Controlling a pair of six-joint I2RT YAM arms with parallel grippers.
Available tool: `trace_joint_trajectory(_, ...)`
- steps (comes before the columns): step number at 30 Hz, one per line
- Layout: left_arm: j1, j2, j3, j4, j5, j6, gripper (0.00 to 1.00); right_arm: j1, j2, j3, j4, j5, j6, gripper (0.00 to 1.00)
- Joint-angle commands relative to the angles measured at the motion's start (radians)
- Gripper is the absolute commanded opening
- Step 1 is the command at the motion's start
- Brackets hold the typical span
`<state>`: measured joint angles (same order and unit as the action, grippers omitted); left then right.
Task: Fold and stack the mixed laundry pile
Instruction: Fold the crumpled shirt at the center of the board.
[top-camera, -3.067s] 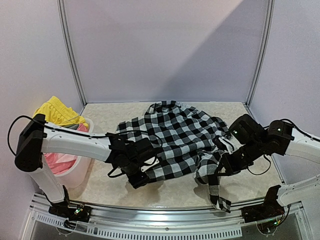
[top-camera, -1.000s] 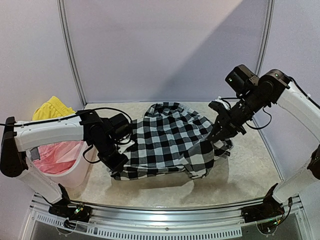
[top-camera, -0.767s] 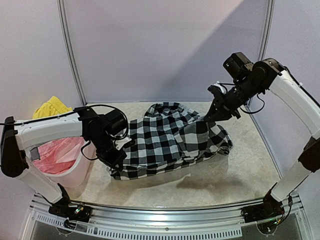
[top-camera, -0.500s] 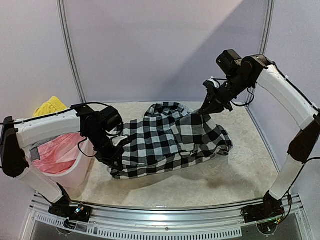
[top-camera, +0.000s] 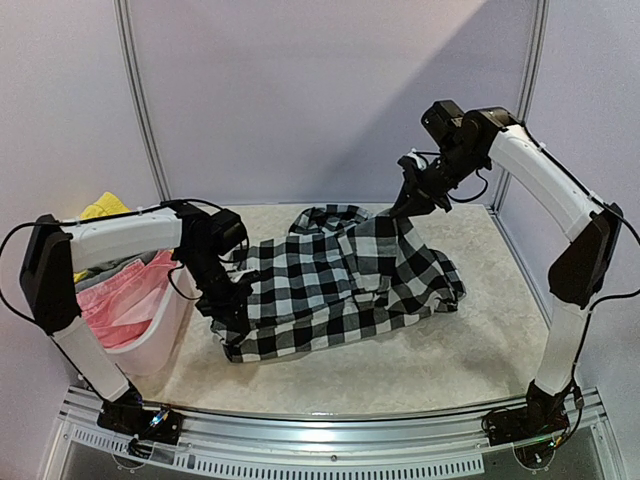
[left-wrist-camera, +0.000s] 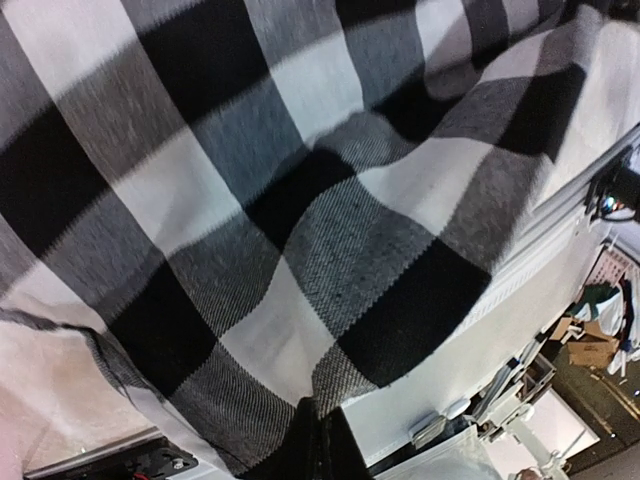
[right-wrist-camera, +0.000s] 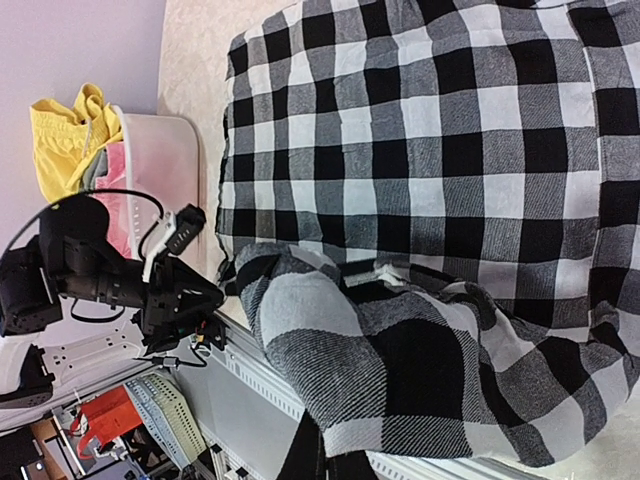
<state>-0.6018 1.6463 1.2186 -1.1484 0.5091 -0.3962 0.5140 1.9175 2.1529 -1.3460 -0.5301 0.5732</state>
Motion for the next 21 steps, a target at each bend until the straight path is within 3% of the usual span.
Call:
trace_joint_trajectory(1,0.042,0.08,0.1,-0.026,-0.025,0.01,0.0,-0.022,0.047,0.037,-0.114,-0.012,-0.056,0.0)
trace_joint_trajectory(21,0.122,0.257,0.163,-0.039,-0.117,0.041,0.0,-0.061,0.202,0.078,-0.017,-0.111,-0.112,0.0)
